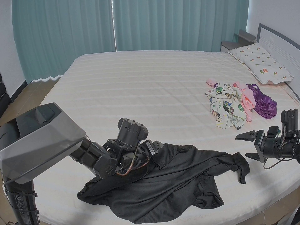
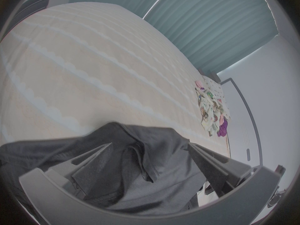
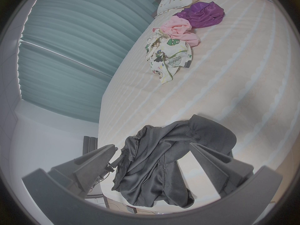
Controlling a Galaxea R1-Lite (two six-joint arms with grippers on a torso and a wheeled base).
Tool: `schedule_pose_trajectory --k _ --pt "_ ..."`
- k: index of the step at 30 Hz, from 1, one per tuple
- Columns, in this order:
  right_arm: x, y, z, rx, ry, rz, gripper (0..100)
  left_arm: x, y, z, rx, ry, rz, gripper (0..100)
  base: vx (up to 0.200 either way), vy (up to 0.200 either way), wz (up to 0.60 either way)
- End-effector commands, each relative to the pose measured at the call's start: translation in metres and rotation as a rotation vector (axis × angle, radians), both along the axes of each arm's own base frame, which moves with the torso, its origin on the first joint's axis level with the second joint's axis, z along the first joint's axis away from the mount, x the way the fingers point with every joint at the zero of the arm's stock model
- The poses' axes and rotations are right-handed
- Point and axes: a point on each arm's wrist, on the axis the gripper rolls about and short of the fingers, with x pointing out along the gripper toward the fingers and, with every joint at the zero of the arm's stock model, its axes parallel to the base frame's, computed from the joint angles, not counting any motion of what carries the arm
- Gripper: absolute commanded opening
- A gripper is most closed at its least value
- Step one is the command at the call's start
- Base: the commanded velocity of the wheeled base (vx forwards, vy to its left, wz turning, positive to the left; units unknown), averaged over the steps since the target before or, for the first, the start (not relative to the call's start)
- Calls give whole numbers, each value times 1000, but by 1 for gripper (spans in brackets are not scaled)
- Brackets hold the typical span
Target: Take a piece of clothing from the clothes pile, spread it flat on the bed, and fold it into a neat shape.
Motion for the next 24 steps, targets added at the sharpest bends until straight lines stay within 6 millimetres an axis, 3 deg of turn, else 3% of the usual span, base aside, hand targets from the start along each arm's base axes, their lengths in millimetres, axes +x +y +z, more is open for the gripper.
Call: schedule_pose_trajectory --k 1,20,24 --pt "-1 0 2 0 -9 2 100 1 -9 2 -1 -17 -14 100 0 0 0" --pt "-7 2 3 1 -13 8 100 19 -5 -2 21 12 -4 100 0 0 0" --pt "-7 1 2 2 -11 5 100 31 -12 -15 30 25 -1 100 0 0 0"
